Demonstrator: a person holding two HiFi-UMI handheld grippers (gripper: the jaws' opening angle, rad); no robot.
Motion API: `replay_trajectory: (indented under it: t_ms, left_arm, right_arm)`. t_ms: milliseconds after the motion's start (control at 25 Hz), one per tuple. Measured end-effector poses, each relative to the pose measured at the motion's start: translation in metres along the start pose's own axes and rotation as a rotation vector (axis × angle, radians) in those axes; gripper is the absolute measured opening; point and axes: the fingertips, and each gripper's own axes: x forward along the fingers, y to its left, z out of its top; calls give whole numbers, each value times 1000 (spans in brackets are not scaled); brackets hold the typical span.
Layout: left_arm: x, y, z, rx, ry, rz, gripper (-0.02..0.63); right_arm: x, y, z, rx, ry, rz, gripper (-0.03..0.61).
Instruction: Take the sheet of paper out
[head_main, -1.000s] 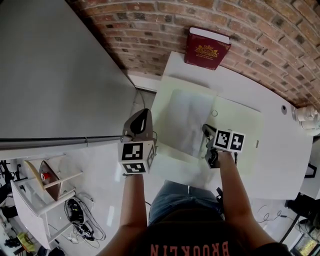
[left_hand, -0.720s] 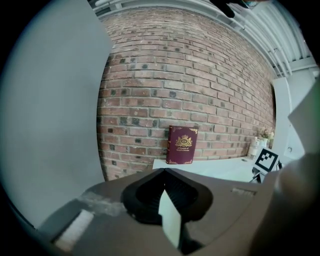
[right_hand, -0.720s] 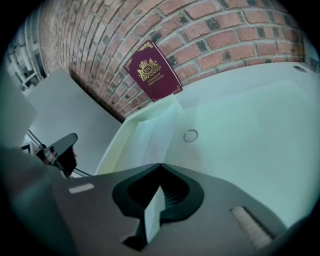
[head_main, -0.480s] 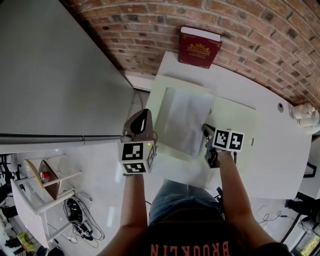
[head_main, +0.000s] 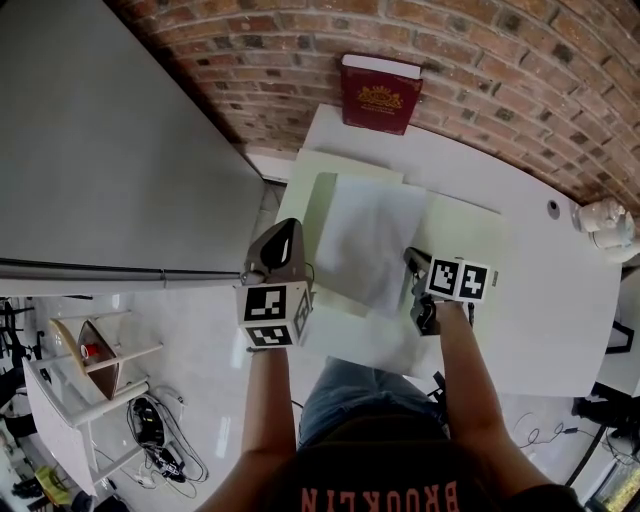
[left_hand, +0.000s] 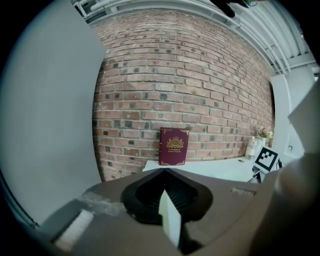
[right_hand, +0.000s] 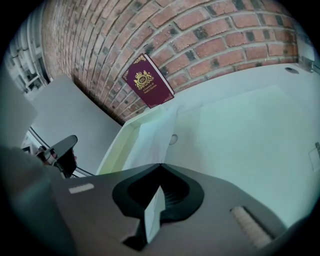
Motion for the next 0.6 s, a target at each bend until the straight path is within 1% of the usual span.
replay_trajectory:
  t_ms: [600]
  left_arm:
    - [-2, -44, 2, 11, -7, -22, 0]
  right_arm:
    - [-35, -30, 3, 14, -23, -11, 2]
